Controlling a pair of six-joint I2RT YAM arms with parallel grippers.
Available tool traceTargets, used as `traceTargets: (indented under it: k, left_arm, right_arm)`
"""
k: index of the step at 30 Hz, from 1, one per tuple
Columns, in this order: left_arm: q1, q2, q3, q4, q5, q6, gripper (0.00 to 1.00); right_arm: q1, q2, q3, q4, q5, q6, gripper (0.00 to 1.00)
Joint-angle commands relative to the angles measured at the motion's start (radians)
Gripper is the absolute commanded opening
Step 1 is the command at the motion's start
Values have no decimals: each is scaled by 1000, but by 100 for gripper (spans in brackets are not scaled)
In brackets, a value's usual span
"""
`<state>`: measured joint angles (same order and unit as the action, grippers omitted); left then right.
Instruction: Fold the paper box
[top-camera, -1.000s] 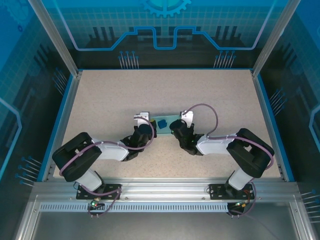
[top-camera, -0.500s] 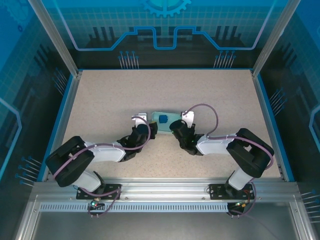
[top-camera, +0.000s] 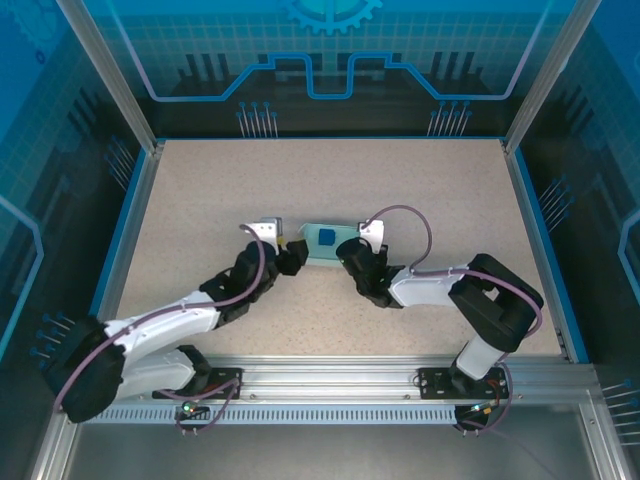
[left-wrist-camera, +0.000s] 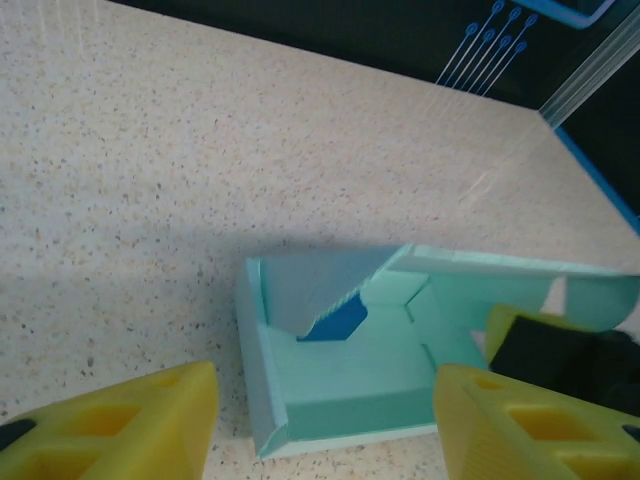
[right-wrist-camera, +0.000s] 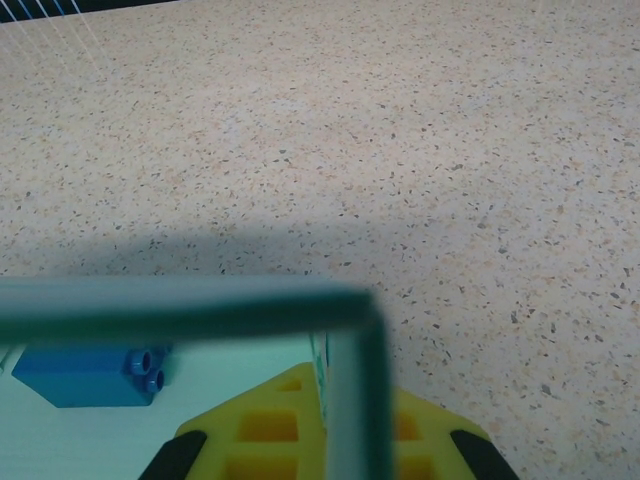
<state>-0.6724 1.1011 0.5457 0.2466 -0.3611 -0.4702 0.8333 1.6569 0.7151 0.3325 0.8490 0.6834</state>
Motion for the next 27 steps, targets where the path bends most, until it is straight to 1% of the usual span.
traceTargets:
  k: [1, 3, 7, 12, 16, 18, 22, 27]
  left_arm:
    - [67, -43, 108, -160, 165, 25, 60]
    - [107, -20, 178, -210, 238, 46, 60]
    - [143, 115, 339, -297, 318, 103, 60]
    - [157, 340, 549, -402, 434, 183, 60]
    - [164, 522, 705, -492, 515, 226, 57]
    - [164, 585, 765, -541, 570, 231, 54]
    - [160, 630, 758, -531, 660, 208, 52]
    - [143, 631, 697, -510, 677, 183, 50]
  right_arm:
    - [5, 50, -14, -147, -30, -32, 0]
    - [5, 53, -13, -145, -27, -40, 0]
    - [5, 62, -12, -129, -28, -63, 0]
    - [12, 63, -14, -107, -15, -95, 0]
    - [12, 55, -17, -96, -7, -121, 0]
    - [13, 50, -19, -96, -3, -128, 0]
    - [12, 35, -26, -96, 5, -142, 0]
    - [12, 6, -35, -107, 6, -161, 5]
